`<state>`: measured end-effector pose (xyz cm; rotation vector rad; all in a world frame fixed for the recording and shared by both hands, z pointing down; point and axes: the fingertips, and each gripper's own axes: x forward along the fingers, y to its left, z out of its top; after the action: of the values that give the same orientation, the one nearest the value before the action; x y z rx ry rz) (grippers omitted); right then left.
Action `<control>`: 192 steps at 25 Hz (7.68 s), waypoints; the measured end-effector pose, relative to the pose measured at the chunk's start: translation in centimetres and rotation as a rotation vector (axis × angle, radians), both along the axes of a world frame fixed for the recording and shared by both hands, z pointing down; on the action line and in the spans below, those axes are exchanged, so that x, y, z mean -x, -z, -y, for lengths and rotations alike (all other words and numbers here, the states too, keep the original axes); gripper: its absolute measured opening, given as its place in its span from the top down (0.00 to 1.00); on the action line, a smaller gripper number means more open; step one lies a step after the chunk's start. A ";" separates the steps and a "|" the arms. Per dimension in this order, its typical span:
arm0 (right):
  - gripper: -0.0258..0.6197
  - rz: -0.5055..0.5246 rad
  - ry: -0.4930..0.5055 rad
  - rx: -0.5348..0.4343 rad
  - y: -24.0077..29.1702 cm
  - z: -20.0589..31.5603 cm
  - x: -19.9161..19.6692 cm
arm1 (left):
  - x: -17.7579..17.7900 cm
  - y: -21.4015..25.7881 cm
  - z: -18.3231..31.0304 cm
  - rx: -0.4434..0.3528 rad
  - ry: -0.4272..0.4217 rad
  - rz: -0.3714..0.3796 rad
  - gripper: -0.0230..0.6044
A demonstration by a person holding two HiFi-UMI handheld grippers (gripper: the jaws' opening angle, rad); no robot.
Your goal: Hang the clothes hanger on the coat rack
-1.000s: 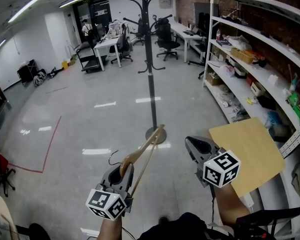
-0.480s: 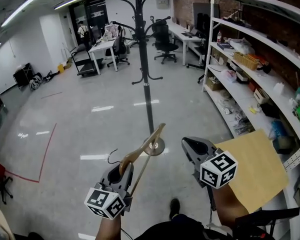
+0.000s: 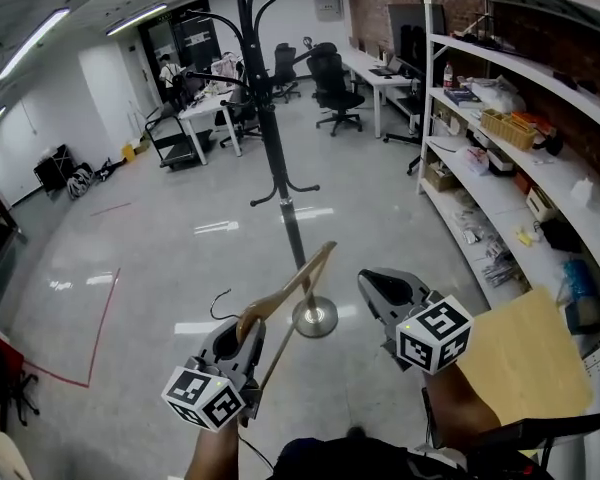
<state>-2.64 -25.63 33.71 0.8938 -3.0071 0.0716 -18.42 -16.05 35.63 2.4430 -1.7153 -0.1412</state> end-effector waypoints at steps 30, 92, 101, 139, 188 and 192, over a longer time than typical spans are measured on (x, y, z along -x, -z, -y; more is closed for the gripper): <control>0.95 -0.029 -0.086 -0.070 3.3 28.5 14.4 | 9.7 5.5 33.8 -0.035 -0.373 0.081 0.88; 0.95 -0.026 -0.036 -0.057 2.8 37.4 15.5 | 9.2 5.2 47.0 -0.094 -0.489 0.211 0.88; 0.95 -0.033 -0.035 -0.060 2.8 37.0 15.1 | 9.9 6.6 46.6 -0.193 -0.439 0.235 0.81; 0.95 -0.039 -0.045 -0.023 2.7 32.1 17.3 | 17.0 7.1 34.5 -0.244 -0.112 0.114 0.96; 0.95 0.050 0.045 0.134 -3.5 -4.2 9.5 | 4.0 -3.5 -6.7 0.071 -0.040 0.170 0.96; 0.95 0.038 0.031 0.132 -2.8 -8.8 8.4 | 4.2 -3.9 -11.0 0.090 -0.004 0.109 0.96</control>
<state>-11.09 -16.79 36.47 0.8424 -3.0066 0.2869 -22.58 -5.09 39.52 2.4301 -1.7193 0.0692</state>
